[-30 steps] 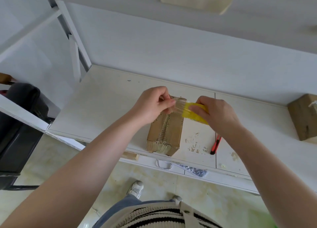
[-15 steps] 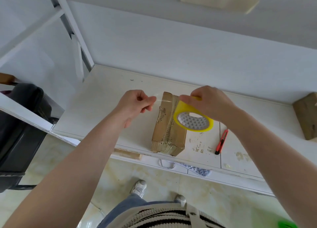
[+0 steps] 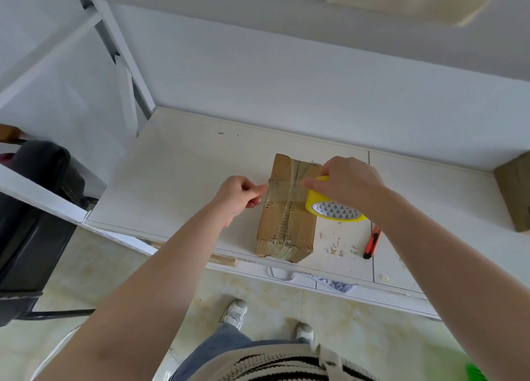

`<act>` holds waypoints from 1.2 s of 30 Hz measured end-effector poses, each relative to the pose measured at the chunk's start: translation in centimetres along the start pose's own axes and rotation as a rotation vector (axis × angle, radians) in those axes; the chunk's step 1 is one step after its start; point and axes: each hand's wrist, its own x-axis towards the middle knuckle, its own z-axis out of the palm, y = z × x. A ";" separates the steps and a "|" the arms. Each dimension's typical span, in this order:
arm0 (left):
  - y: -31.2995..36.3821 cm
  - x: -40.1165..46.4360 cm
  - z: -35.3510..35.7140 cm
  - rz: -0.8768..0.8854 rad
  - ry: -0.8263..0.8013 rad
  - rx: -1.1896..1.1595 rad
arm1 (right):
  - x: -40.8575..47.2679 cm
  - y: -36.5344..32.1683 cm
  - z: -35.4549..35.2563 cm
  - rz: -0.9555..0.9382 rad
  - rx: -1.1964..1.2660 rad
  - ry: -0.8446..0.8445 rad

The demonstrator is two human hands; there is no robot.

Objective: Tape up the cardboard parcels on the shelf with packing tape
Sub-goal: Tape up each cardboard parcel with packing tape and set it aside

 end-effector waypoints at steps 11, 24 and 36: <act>-1.7 0.1 2.0 -0.117 0.008 -0.104 | 0.5 -0.4 0.1 0.029 -0.014 -0.010; -1.6 0.1 3.6 0.336 0.233 0.469 | 0.3 -0.6 0.3 0.041 -0.029 0.007; -1.2 -0.2 3.9 0.242 0.265 0.833 | -0.7 3.5 0.4 0.043 0.142 -0.049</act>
